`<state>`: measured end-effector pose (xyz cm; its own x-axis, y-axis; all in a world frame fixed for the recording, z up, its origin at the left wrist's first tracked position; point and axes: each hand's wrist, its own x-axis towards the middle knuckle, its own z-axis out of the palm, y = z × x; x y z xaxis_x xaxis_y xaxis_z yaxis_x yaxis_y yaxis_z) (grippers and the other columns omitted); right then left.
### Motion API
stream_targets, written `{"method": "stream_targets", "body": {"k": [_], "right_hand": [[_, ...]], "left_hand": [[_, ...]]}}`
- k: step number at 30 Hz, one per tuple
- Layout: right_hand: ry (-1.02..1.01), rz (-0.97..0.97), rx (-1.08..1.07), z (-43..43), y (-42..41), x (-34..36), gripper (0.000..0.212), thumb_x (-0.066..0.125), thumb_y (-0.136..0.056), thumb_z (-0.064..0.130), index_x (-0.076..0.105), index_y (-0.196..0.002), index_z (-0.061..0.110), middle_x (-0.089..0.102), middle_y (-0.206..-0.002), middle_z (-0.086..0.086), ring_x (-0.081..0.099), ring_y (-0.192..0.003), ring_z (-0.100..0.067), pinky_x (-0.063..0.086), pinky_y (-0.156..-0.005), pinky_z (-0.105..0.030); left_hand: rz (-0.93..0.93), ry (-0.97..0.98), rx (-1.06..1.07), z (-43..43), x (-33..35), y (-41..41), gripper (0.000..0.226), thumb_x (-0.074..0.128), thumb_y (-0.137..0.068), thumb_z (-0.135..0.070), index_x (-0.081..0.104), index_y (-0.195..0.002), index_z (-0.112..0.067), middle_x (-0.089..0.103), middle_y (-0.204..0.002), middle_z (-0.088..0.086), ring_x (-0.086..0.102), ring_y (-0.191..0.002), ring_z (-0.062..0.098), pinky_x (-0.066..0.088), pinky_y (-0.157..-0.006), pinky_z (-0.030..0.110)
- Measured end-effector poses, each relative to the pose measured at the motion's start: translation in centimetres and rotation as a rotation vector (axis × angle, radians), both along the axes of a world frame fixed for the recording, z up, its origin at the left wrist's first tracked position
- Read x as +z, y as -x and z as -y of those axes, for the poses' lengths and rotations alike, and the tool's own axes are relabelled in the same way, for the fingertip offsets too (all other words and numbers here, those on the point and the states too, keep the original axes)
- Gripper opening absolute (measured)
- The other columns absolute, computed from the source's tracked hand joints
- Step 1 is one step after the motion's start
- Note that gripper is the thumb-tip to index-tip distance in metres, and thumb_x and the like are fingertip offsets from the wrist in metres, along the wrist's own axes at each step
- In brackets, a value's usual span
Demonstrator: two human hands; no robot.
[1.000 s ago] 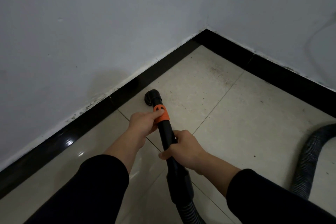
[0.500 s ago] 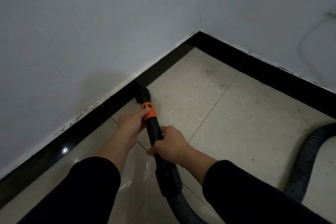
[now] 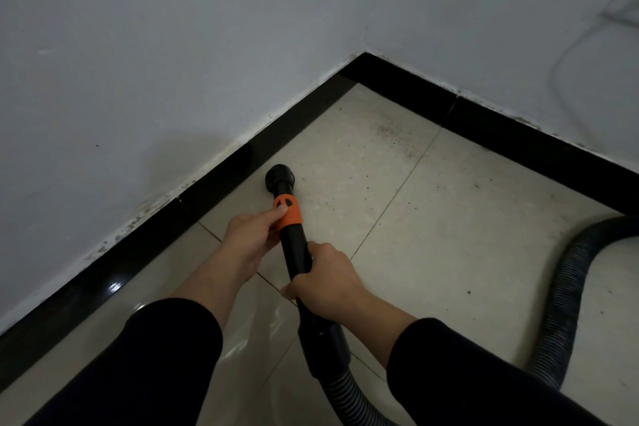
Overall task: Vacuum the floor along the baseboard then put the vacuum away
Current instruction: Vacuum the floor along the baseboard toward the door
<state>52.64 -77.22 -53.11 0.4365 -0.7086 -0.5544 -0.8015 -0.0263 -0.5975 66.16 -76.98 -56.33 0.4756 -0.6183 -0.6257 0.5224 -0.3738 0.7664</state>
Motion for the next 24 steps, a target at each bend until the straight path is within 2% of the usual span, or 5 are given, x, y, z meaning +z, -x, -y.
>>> {"method": "stream_targets", "body": {"k": [12,16,24], "right_hand": [[-0.009,-0.001,-0.041,-0.9,3.6,0.1,0.041,0.078,-0.071,0.029,0.052,-0.102,0.021,0.062,-0.096,-0.003,0.064,-0.088,-0.023,0.057,-0.081,-0.042],[-0.003,-0.005,-0.068,-1.2,4.9,0.0,0.044,0.079,-0.070,0.030,0.054,-0.105,0.021,0.062,-0.097,-0.002,0.064,-0.088,-0.023,0.057,-0.081,-0.041],[0.006,0.021,-0.114,-1.9,7.9,-0.1,0.042,0.078,-0.069,0.030,0.056,-0.103,0.020,0.064,-0.095,-0.003,0.065,-0.087,-0.023,0.057,-0.080,-0.043]], "left_hand": [[-0.009,0.005,-0.104,-0.6,0.8,3.4,0.029,0.068,-0.088,-0.013,0.062,-0.110,0.005,0.066,-0.106,0.018,0.065,-0.088,0.020,0.052,-0.069,0.024],[-0.003,0.001,-0.115,-0.6,0.8,4.8,0.030,0.068,-0.088,-0.013,0.062,-0.111,0.004,0.066,-0.101,0.015,0.065,-0.089,0.020,0.053,-0.071,0.025],[0.003,-0.001,-0.160,-0.9,0.8,7.6,0.030,0.069,-0.087,-0.016,0.065,-0.110,0.003,0.067,-0.107,0.019,0.066,-0.095,0.023,0.054,-0.071,0.023]]}}
